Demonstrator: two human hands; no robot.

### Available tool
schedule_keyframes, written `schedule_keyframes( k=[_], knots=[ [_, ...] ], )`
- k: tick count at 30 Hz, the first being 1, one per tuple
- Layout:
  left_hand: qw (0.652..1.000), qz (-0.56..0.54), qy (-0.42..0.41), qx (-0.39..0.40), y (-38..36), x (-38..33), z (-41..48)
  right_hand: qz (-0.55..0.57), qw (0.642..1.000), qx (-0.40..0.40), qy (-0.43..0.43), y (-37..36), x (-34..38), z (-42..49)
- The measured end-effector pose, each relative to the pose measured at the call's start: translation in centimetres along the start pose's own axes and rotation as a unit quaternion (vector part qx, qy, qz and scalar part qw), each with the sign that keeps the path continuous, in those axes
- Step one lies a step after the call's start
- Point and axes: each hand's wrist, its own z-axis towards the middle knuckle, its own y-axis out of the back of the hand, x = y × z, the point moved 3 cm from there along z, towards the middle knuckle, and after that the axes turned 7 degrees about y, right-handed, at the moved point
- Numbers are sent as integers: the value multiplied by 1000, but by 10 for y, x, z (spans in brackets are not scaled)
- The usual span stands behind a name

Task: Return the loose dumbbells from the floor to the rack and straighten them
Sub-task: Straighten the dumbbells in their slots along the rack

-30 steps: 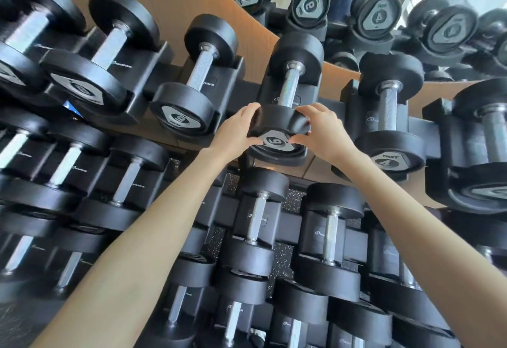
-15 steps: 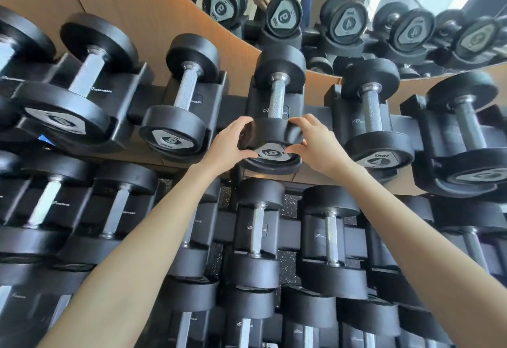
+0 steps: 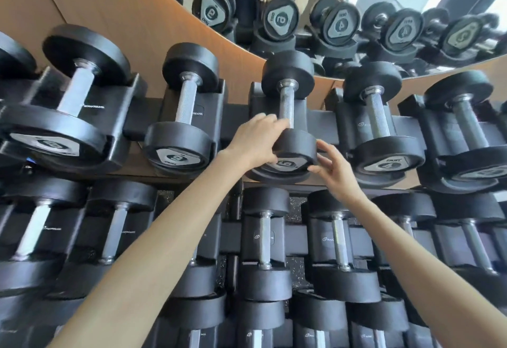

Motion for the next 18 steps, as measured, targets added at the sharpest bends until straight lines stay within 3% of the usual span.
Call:
schedule_keyframes(
  k=[3, 7, 11, 14, 18],
  knots=[
    [983, -179, 24, -36, -18, 27, -19, -81, 996, 41, 4, 11, 14, 16],
    [910, -396, 113, -46, -57, 55, -40, -270, 952, 114, 84, 0, 45, 33],
    [898, -412, 152, -37, -74, 61, -37, -338, 932, 103, 81, -9, 47, 36],
    [896, -419, 145, -15, -71, 61, -29, -297, 947, 93, 82, -9, 35, 33],
    [922, -372, 106, -12, -57, 52, -23, -197, 976, 64, 70, -9, 20, 29]
  ],
)
